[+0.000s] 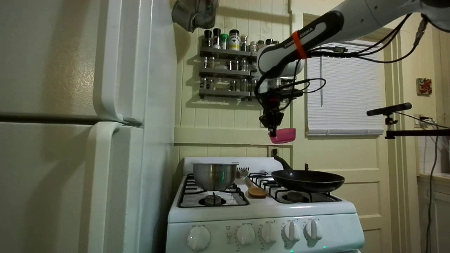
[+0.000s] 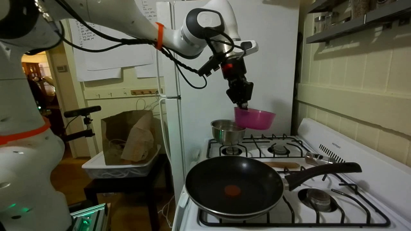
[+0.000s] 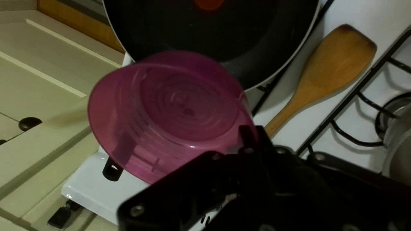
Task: Pour the contents from the purple bowl into the pan then move the purple bowl to the left.
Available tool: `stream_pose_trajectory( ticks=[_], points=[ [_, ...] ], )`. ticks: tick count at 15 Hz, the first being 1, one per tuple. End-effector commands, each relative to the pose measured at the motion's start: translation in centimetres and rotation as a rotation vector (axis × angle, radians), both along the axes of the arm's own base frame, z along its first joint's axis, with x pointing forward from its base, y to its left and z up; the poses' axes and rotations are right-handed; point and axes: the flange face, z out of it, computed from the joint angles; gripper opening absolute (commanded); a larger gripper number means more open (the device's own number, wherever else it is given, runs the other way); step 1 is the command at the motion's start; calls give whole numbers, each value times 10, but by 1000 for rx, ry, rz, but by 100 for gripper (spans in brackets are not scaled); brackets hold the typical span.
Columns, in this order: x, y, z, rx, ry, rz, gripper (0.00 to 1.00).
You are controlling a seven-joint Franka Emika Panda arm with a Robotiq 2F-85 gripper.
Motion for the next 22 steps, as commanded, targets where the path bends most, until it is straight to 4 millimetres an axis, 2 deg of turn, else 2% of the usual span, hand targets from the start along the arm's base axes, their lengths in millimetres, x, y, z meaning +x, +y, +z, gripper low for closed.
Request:
stream_pose_trajectory(
  ticks=[1,3,4,7,11,13,17,19,21,22],
  points=[
    [-7,0,2,1,-1,-2,4],
    [-12,0,1,2,3,-3,1],
    [-10,-3,-6,-34,3,-25,1],
    [-18,18,-12,-32,-78,-69,1],
    [-54,41,-16,45,-257,-190,1],
    [-79,47,-19,83,-347,-232,1],
    [-136,39,-15,125,-532,-290,1],
    [-164,29,-15,103,-625,-208,1],
    [-190,11,-22,84,-712,-138,1],
    [-198,3,-35,90,-745,-87,1]
  ],
)
